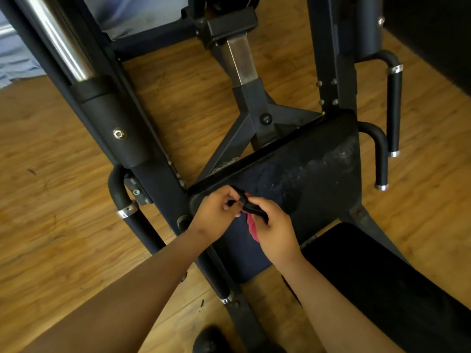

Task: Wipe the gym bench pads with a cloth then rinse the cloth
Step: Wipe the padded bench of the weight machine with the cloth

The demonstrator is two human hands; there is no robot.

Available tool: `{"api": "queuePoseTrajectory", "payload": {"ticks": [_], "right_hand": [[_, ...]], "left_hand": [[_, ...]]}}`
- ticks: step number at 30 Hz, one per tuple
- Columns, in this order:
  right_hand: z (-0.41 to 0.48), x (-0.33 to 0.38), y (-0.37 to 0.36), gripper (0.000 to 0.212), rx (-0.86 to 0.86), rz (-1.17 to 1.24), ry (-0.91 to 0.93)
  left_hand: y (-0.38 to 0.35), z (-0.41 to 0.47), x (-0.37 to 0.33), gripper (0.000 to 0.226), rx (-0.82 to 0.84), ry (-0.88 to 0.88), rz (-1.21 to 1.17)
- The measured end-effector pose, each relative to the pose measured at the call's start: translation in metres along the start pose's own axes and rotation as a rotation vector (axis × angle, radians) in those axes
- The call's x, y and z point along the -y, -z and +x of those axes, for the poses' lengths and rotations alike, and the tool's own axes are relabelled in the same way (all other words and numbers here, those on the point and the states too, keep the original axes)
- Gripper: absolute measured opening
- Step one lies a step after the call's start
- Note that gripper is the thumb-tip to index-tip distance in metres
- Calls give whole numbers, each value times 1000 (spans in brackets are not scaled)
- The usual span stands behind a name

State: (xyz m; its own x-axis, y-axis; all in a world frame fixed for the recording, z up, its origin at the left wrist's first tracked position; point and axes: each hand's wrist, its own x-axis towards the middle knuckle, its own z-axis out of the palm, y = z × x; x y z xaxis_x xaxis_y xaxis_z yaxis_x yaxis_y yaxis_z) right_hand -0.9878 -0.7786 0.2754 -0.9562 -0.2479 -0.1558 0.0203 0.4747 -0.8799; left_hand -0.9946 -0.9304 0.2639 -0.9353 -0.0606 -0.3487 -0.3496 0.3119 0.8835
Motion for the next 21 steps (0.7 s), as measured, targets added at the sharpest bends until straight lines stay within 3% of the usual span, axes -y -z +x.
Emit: {"api": "queuePoseTrajectory", "payload": {"ticks": [5,9,14,21], "right_hand": [[10,-27,4,39,-69,20,-1],[45,-46,13,42,-209,84,43],[104,-79,29,40,-564,-12,177],[141,-110,-3,50,-604,-266,314]], "left_hand": [[-10,26,7,6,22,-302,392],[-9,63,0,13,-148,-593,670],[-15,102,15,30,-172,-583,788],[-29,112,38,41,-466,-614,1138]]}}
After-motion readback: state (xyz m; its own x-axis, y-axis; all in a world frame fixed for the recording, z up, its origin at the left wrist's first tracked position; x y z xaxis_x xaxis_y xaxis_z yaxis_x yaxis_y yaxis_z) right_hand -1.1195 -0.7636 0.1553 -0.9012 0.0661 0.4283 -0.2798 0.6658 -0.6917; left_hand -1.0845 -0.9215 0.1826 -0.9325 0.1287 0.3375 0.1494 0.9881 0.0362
